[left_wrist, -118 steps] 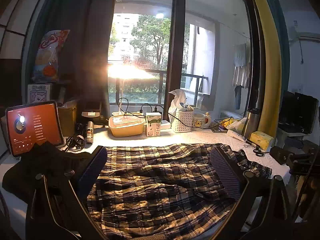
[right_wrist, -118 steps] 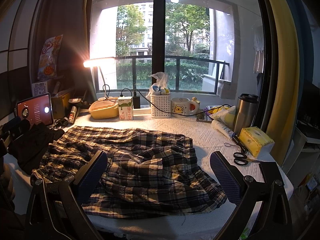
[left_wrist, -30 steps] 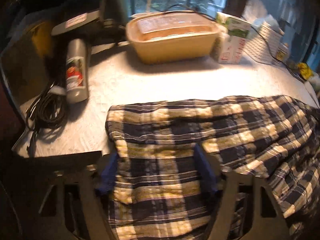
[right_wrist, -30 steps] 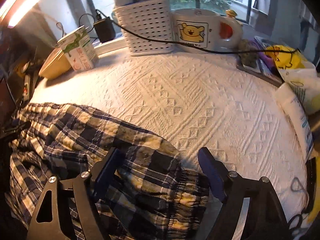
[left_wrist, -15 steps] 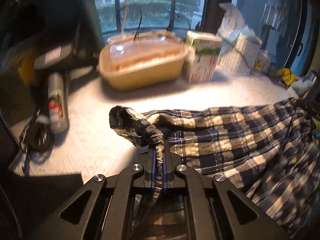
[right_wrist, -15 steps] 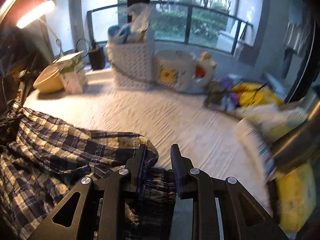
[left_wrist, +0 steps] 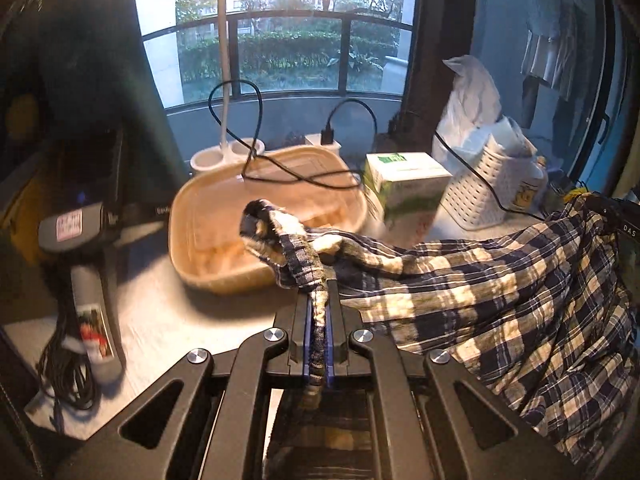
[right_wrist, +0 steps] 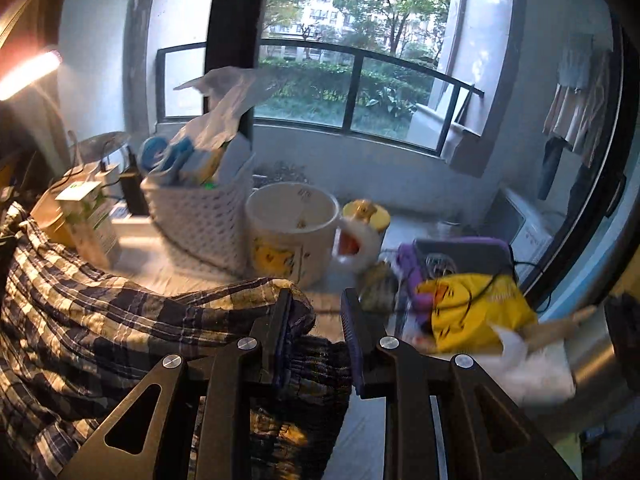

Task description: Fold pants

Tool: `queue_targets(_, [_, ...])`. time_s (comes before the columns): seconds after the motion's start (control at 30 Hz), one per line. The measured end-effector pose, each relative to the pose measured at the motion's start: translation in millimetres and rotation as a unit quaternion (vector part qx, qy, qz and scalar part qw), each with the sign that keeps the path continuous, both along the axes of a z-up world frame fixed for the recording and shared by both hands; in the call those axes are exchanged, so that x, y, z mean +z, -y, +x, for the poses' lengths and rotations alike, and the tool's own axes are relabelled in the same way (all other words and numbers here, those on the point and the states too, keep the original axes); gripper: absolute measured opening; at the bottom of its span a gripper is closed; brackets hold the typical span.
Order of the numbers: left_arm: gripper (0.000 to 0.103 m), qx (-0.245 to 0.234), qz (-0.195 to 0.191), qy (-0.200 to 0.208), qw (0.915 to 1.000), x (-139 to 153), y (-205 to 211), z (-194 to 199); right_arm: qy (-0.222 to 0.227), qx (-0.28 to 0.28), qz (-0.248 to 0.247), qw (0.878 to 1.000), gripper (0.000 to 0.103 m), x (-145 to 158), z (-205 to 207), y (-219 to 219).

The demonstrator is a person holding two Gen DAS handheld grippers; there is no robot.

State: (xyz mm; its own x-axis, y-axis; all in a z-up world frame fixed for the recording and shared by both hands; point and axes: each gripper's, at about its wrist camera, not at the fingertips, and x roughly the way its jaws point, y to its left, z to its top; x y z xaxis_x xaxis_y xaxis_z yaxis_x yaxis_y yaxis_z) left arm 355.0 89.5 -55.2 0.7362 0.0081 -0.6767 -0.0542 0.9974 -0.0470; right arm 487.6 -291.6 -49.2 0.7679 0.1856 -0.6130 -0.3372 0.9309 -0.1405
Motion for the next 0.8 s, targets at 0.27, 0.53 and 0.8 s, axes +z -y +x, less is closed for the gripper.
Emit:
queue_targets(0.27, [0.023, 0.03, -0.038, -0.063, 0.9968, -28.6, -26.9, 8.2, -0.055, -0.005, -0.013, 0.998, 0.029, -39.5, 24.8, -8.0])
queue_targets(0.53, [0.059, 0.024, -0.041, -0.057, 0.9972, -15.4, -24.4, -52.8, -0.039, 0.008, 0.019, 0.999, 0.084, -20.5, -24.8, 13.7])
queue_targets(0.8, [0.06, 0.028, -0.073, -0.109, 0.9909, -51.8, -25.0, -100.3, -0.059, 0.015, 0.038, 0.997, 0.084, -21.7, -90.4, 38.3])
